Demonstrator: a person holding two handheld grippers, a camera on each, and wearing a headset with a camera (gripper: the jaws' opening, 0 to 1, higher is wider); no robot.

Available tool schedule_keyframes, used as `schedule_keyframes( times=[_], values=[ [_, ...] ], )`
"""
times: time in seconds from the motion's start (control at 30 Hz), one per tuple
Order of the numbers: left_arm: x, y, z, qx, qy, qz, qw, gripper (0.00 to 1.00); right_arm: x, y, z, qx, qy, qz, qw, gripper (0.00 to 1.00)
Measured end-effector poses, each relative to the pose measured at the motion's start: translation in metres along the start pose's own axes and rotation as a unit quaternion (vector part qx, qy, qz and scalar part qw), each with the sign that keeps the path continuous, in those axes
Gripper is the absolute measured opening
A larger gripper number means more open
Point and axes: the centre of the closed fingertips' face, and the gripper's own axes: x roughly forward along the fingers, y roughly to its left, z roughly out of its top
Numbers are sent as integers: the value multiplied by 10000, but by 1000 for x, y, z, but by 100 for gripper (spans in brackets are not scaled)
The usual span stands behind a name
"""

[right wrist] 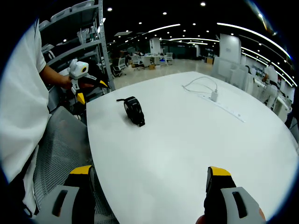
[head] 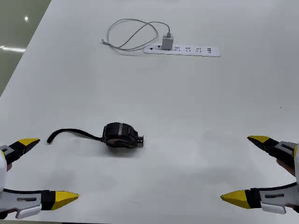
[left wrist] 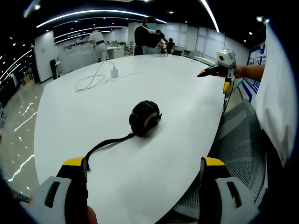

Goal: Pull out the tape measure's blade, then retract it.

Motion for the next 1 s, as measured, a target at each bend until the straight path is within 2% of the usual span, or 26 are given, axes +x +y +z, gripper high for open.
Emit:
schedule_keyframes(
  times=[0.53,0.7,0.77,1.0],
  values=[
    [4,-3,3,15,-62,-85,9999,99,3,2,-1,12,-3,29,10000,99],
    [3,-1,4,61,-88,-4,9999,99,3,2,-2,23,-1,28,10000,99],
    [2,-2,3,101,-61,-40,9999,94,3,2,-2,29,-3,32,10000,99],
    [4,-7,1,167,-14,-124,9998,88,2,2,-2,44,-15,33,10000,99]
  ],
)
